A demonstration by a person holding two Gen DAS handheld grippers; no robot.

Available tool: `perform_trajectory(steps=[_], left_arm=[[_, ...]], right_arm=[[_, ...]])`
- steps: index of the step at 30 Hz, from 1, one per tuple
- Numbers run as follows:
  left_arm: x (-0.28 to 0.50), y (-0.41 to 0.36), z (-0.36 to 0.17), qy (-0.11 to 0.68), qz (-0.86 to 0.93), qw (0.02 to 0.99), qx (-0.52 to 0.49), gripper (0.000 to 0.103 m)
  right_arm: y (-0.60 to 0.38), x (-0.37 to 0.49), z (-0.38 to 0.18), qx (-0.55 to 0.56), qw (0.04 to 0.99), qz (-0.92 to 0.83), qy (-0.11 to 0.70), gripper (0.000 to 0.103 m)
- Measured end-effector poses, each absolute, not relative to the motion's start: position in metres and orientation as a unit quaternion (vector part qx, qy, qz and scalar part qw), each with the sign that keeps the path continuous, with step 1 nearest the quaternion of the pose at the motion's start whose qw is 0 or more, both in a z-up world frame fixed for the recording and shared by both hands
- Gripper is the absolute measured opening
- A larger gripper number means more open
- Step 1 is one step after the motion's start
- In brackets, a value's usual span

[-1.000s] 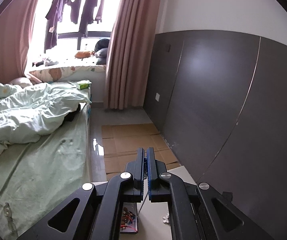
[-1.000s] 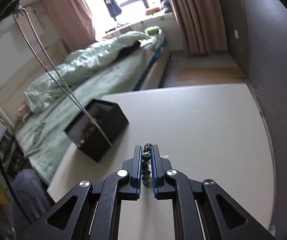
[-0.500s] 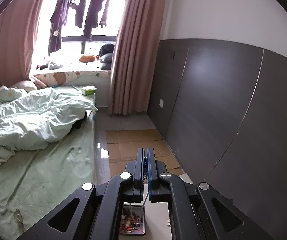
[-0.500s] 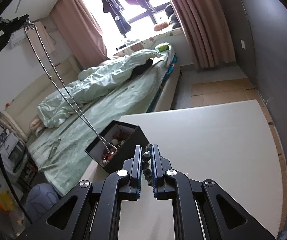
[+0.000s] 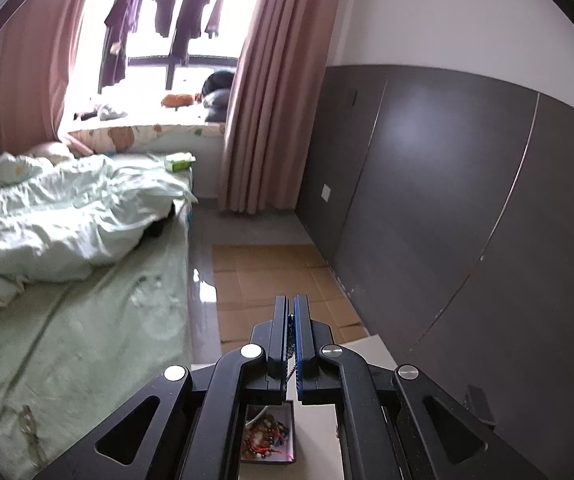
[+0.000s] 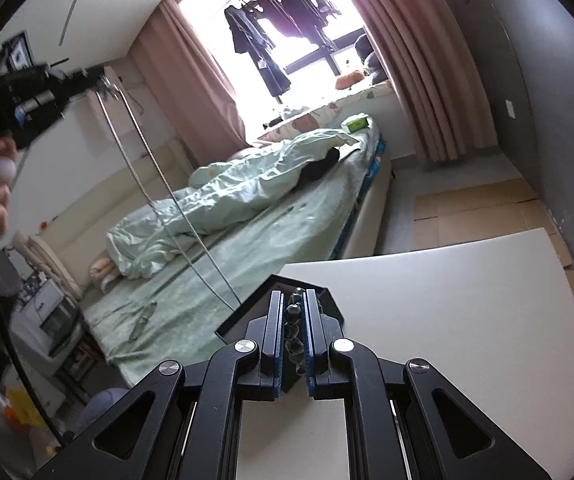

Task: Organize jewelry
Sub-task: 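Carry the bead bracelet toward the box with the right gripper while the left holds the chain up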

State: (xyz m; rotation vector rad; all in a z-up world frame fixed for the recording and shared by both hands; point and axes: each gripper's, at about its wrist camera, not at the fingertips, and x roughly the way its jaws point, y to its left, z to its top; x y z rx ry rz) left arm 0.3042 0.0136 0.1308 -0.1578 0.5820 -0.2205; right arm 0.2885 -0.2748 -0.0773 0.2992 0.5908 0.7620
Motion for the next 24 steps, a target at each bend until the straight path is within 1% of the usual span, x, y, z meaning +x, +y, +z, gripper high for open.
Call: perform_trajectory(steps=[3, 6, 8, 15, 19, 24], left_arm=[[0.310, 0.018, 0.119, 0.296, -0.113, 0.944, -0.090, 0.002], [0.310, 0.018, 0.119, 0.298, -0.116, 0.943, -0.091, 0.002], [0.307, 0.018, 0.125, 0.293, -0.117, 0.945, -0.091, 0.002], [0.292, 0.012, 0.178, 0.254, -0.120, 0.957, -0.070, 0.002], [0.289, 0.007, 0.192, 0.246, -0.116, 0.960, -0.060, 0.002], [0.286, -0.002, 0.192, 0.243, -0.117, 0.962, -0.050, 0.002]], right_arm=[[-0.276, 0.289, -0.076, 0.149, 0.875, 0.368, 0.278, 0.010], [-0.278, 0.291, -0.077, 0.156, 0.875, 0.366, 0.277, 0.010], [-0.280, 0.294, -0.077, 0.161, 0.877, 0.361, 0.273, 0.010], [-0.286, 0.304, -0.083, 0.185, 0.874, 0.351, 0.281, 0.010], [-0.284, 0.301, -0.084, 0.180, 0.875, 0.352, 0.280, 0.010], [-0.285, 0.299, -0.083, 0.174, 0.876, 0.352, 0.279, 0.010]])
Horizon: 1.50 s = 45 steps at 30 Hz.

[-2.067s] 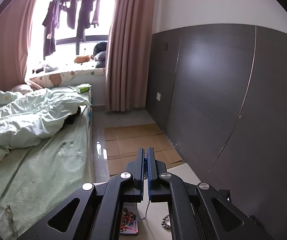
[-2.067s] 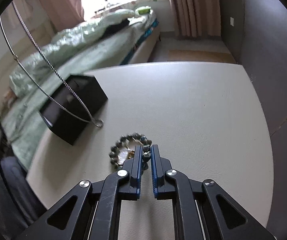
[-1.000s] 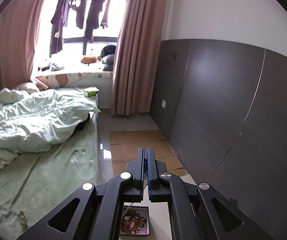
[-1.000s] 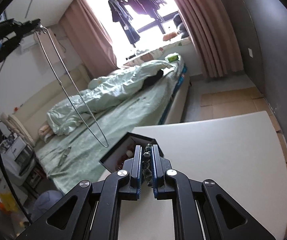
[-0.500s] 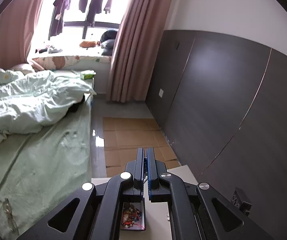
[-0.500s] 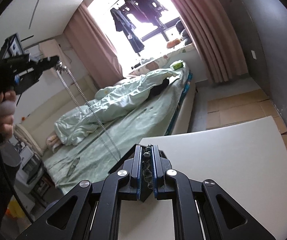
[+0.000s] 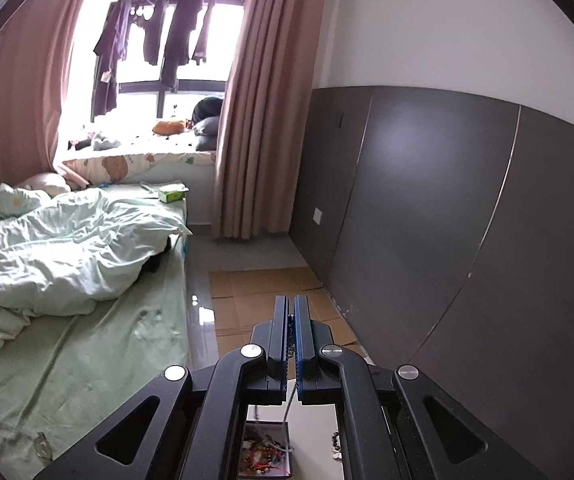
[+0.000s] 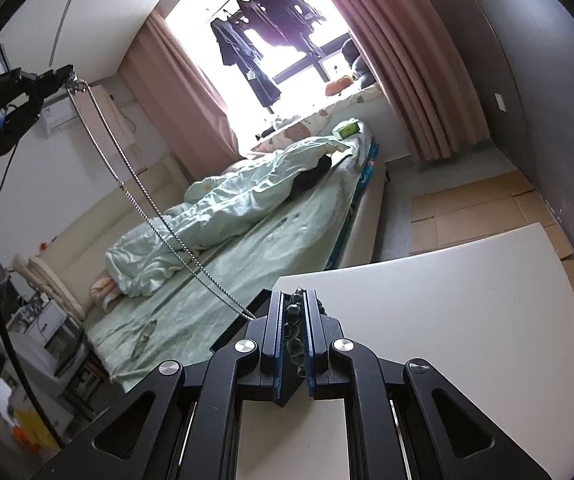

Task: Organize jewelry
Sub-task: 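Carry the bead bracelet toward the box with the right gripper while the left holds the chain up, then drop the chain into the box with the left gripper while the right releases the bracelet there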

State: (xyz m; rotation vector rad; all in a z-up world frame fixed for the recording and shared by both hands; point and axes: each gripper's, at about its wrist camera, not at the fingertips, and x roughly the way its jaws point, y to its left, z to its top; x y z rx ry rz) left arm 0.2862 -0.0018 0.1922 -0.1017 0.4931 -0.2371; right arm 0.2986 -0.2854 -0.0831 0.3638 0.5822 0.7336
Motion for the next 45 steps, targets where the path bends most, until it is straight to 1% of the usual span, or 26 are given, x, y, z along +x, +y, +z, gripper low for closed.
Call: perform_trajectory(steps=[6, 10, 13, 17, 22, 28, 32, 34, 35, 36, 37, 38, 39, 41, 45], left_arm=[[0.291, -0.004, 0.174, 0.259, -0.119, 0.957, -0.048, 0.002], [0.296, -0.003, 0.149, 0.279, -0.121, 0.951, -0.053, 0.002], [0.303, -0.001, 0.123, 0.302, -0.123, 0.943, -0.060, 0.002], [0.313, 0.000, 0.070, 0.344, -0.129, 0.927, -0.077, 0.002], [0.320, 0.002, 0.017, 0.380, -0.133, 0.910, -0.098, 0.002], [0.322, 0.009, -0.031, 0.400, -0.132, 0.899, -0.121, 0.002], [0.324, 0.020, -0.058, 0.429, -0.134, 0.880, -0.156, 0.004], [0.320, 0.027, -0.067, 0.432, -0.129, 0.876, -0.173, 0.005], [0.316, 0.031, -0.068, 0.429, -0.127, 0.876, -0.179, 0.012], [0.313, 0.034, -0.069, 0.427, -0.125, 0.877, -0.182, 0.029], [0.307, 0.040, -0.069, 0.420, -0.122, 0.880, -0.187, 0.040], [0.302, 0.043, -0.068, 0.414, -0.120, 0.882, -0.190, 0.061], [0.294, 0.048, -0.066, 0.400, -0.115, 0.888, -0.194, 0.070], [0.284, 0.055, -0.063, 0.388, -0.108, 0.894, -0.196, 0.072], [0.275, 0.064, -0.066, 0.388, -0.095, 0.895, -0.198, 0.072]], right_arm=[[-0.291, 0.298, -0.081, 0.177, 0.877, 0.351, 0.277, 0.010], [-0.290, 0.296, -0.080, 0.178, 0.876, 0.357, 0.272, 0.010], [-0.288, 0.296, -0.077, 0.175, 0.876, 0.361, 0.266, 0.010], [-0.281, 0.298, -0.075, 0.175, 0.873, 0.368, 0.267, 0.010], [-0.266, 0.298, -0.071, 0.160, 0.872, 0.374, 0.272, 0.010], [-0.252, 0.298, -0.066, 0.156, 0.868, 0.379, 0.280, 0.010], [-0.238, 0.298, -0.063, 0.144, 0.867, 0.382, 0.286, 0.010], [-0.231, 0.300, -0.062, 0.140, 0.866, 0.384, 0.288, 0.010], [-0.226, 0.301, -0.062, 0.137, 0.866, 0.385, 0.290, 0.010], [-0.223, 0.302, -0.061, 0.135, 0.865, 0.386, 0.291, 0.010], [-0.219, 0.304, -0.061, 0.134, 0.864, 0.387, 0.293, 0.010], [-0.215, 0.305, -0.061, 0.134, 0.862, 0.390, 0.295, 0.010], [-0.209, 0.307, -0.061, 0.133, 0.860, 0.392, 0.297, 0.010], [-0.200, 0.310, -0.062, 0.133, 0.857, 0.397, 0.300, 0.010], [-0.179, 0.313, -0.064, 0.127, 0.855, 0.397, 0.310, 0.010]])
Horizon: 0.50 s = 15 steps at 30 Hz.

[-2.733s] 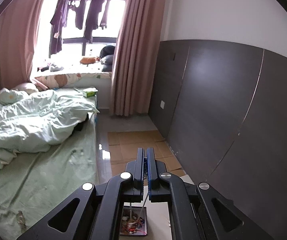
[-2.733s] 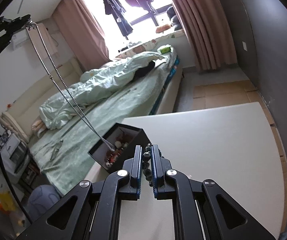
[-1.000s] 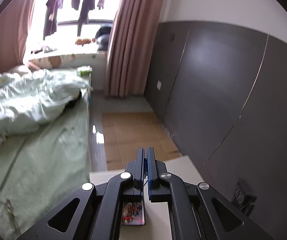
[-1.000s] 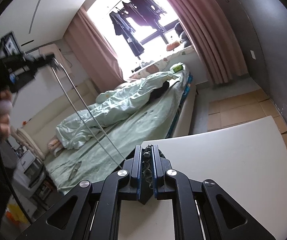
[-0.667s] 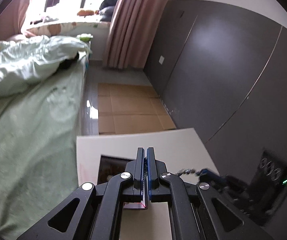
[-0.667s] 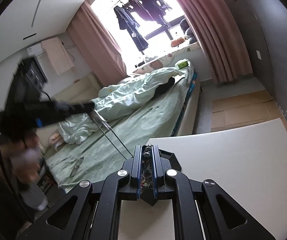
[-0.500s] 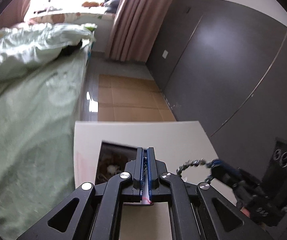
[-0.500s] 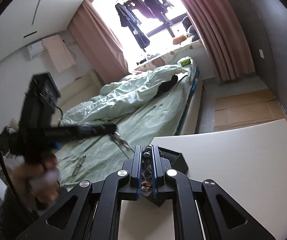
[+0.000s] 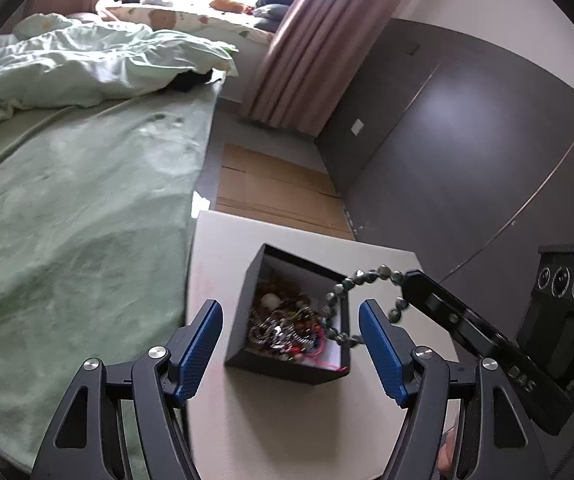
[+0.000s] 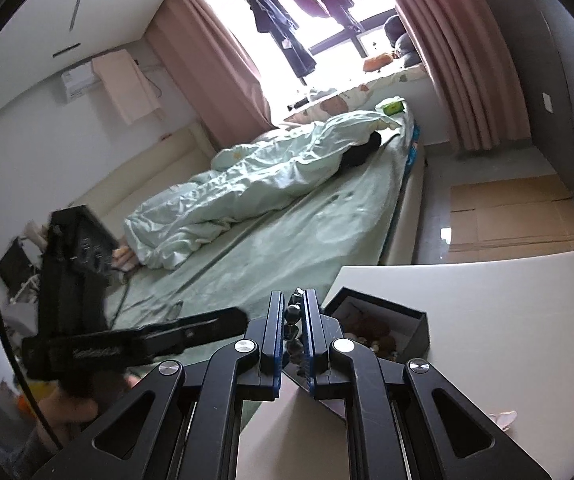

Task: Organize jewelry
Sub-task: 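Drop the chain into the box with the left gripper while the right releases the bracelet there, then move the left gripper to the white butterfly brooch on the table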

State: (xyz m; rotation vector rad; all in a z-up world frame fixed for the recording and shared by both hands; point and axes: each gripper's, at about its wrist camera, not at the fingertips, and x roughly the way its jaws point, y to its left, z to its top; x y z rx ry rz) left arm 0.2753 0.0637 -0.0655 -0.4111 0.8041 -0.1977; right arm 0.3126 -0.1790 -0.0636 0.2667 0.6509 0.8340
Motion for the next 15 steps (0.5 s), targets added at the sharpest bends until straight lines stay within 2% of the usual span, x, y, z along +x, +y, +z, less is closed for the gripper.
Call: perform_trajectory(steps=[2, 3, 4, 6, 9, 15], left_arm=[[0.271, 0.066, -0.068, 0.388, -0.095, 0.895, -0.200, 0.072], [0.269, 0.066, -0.069, 0.391, -0.096, 0.893, -0.199, 0.072], [0.268, 0.063, -0.069, 0.394, -0.096, 0.893, -0.194, 0.073], [0.266, 0.057, -0.067, 0.394, -0.096, 0.896, -0.181, 0.079], [0.263, 0.049, -0.063, 0.390, -0.099, 0.899, -0.172, 0.086], [0.260, 0.025, -0.054, 0.388, -0.109, 0.902, -0.154, 0.087]], right_arm=[[-0.169, 0.314, -0.065, 0.111, 0.859, 0.382, 0.323, 0.013], [-0.164, 0.315, -0.067, 0.104, 0.855, 0.380, 0.337, 0.028], [-0.162, 0.315, -0.068, 0.100, 0.853, 0.377, 0.347, 0.054], [-0.166, 0.311, -0.068, 0.091, 0.867, 0.346, 0.346, 0.072], [-0.186, 0.309, -0.067, 0.120, 0.867, 0.335, 0.350, 0.072], [-0.224, 0.301, -0.065, 0.155, 0.867, 0.308, 0.360, 0.076]])
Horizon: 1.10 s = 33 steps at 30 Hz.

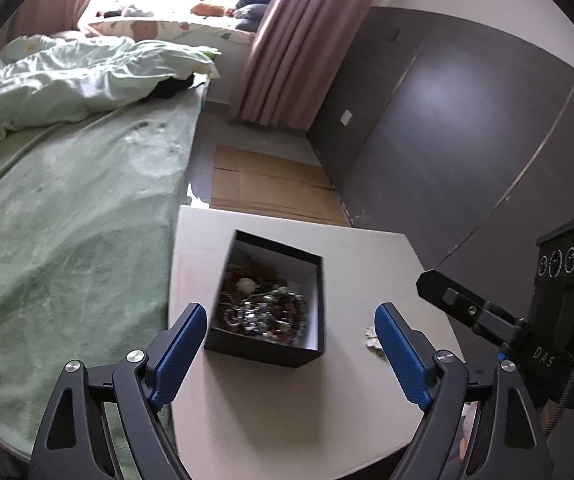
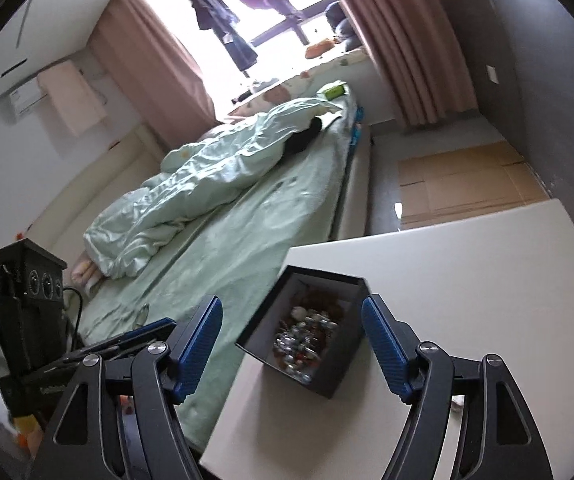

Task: Organize jewelry
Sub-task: 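Move the left gripper to the white butterfly brooch on the table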

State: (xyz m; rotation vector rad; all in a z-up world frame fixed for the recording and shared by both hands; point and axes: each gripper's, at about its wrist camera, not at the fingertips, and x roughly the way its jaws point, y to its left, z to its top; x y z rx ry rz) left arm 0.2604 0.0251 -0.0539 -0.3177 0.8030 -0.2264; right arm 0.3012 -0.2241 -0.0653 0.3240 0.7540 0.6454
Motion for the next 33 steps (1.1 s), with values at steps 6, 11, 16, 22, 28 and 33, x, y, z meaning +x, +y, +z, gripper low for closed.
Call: perform_trajectory(steps=[6, 11, 16, 22, 28, 33], left_arm=[[0.255, 0.003, -0.042, 0.377, -0.123, 0.908, -0.133, 0.103], [0.254, -0.018, -0.038, 0.375, -0.134, 0.910, -0.115, 0.103], [0.256, -0.036, -0.040, 0.380, -0.145, 0.908, -0.101, 0.103], [0.256, -0.059, -0.046, 0.376, -0.159, 0.909, -0.079, 0.103], [0.257, -0.078, -0.057, 0.378, -0.176, 0.906, -0.067, 0.103], [0.263, -0.096, -0.071, 0.388, -0.192, 0.900, -0.050, 0.088]], right_arm=[[-0.245, 0.298, -0.067, 0.148, 0.872, 0.284, 0.370, 0.090], [-0.267, 0.293, -0.066, 0.136, 0.881, 0.263, 0.369, 0.101], [-0.290, 0.288, -0.068, 0.131, 0.888, 0.247, 0.366, 0.103], [-0.319, 0.284, -0.073, 0.130, 0.893, 0.234, 0.362, 0.103], [-0.350, 0.281, -0.080, 0.141, 0.895, 0.239, 0.349, 0.103], [-0.364, 0.281, -0.090, 0.142, 0.895, 0.244, 0.345, 0.102]])
